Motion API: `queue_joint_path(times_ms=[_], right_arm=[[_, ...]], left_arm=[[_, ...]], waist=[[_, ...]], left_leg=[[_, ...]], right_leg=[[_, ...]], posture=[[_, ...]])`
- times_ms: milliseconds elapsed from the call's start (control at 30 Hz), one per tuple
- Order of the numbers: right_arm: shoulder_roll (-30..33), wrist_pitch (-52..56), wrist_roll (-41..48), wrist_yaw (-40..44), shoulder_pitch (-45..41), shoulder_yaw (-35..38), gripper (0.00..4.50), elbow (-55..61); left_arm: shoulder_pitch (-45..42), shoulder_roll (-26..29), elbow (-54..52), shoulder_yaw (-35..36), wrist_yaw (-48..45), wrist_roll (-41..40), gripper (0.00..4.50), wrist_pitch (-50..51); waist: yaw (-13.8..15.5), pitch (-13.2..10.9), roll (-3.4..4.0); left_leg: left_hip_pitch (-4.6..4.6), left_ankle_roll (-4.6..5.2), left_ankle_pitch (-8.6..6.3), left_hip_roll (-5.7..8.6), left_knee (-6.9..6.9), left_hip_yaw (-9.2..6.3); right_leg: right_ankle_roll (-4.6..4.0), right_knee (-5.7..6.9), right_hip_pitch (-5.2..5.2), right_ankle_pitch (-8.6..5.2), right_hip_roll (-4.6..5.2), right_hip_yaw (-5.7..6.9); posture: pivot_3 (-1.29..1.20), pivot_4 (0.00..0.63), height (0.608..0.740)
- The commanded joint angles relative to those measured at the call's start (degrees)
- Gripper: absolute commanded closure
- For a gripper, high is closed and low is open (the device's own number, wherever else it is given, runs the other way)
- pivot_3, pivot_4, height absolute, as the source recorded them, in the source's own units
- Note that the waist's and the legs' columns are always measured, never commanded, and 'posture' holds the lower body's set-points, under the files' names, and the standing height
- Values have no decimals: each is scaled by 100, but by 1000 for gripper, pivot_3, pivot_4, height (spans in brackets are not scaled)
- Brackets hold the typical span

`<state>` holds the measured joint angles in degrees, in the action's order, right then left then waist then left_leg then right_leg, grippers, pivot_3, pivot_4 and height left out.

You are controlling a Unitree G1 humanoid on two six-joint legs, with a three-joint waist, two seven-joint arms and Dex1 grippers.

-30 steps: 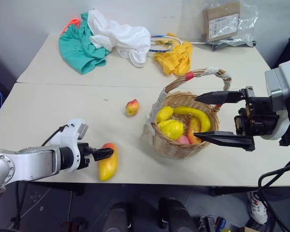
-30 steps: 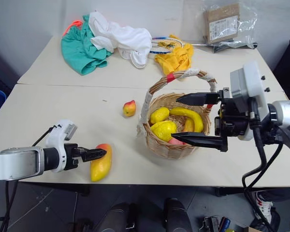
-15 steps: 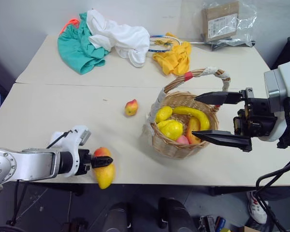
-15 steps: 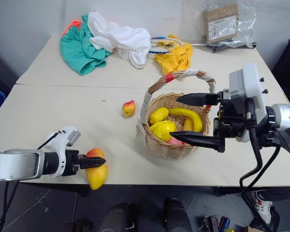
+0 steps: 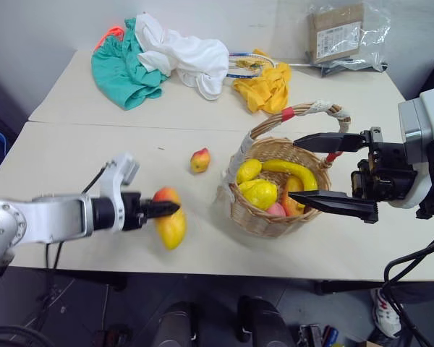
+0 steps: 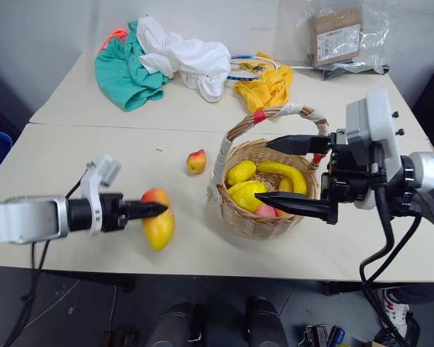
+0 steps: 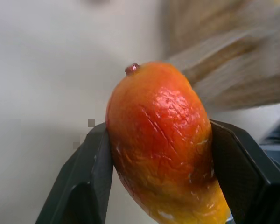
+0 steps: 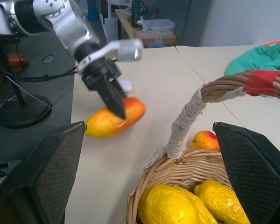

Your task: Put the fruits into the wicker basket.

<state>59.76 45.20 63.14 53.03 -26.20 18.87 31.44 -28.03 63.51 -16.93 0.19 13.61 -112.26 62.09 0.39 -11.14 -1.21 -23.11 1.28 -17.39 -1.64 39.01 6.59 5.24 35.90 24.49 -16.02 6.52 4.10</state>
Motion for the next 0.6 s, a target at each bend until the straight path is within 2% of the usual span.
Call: queue_joint_path(times_ms=[33,133,200,367,467,600], right_arm=[[212,67,85,34,134,408,0,98],[320,131,47,-26,395,657,0,198],[372,241,204,-102,590,941,0,286],[411,344,352,-232,842,1310,0,340],[357,332,351,-364,942,1405,0,383],[334,323,454,-463,1052,1487,0,495]], left_arm=[[-753,-275,55,136,-822,-39,1839,79],[-1360,-665,513,25,-1046,708,1839,-38],[-1744,-789,1103,-90,-1473,1705,1839,-99],[-2536,-1092,2112,-355,-2711,3490,1839,-221],[-3401,-1827,3085,-662,-3486,4514,1839,-605],[-4101,-2645,3861,-1007,-4577,5490,1839,-852]], waist=[[11,0,0],[62,0,-1],[63,0,-1],[99,-1,-2],[148,-2,-7],[217,-2,-10]], left_leg=[[0,1,0,1,0,2],[1,6,3,1,2,7],[5,7,5,-2,4,19],[12,7,11,-3,5,28],[3,13,11,0,7,25],[-13,28,10,8,11,27]], right_leg=[[0,-1,0,0,-2,1],[5,-3,-2,2,-7,1],[11,-2,-1,6,-19,16],[14,2,-1,9,-33,24],[19,-5,0,12,-29,28],[39,-25,-1,24,-25,29]], posture=[[0,150,740],[0,150,740],[0,150,740],[0,150,740],[0,150,740],[0,150,740]])
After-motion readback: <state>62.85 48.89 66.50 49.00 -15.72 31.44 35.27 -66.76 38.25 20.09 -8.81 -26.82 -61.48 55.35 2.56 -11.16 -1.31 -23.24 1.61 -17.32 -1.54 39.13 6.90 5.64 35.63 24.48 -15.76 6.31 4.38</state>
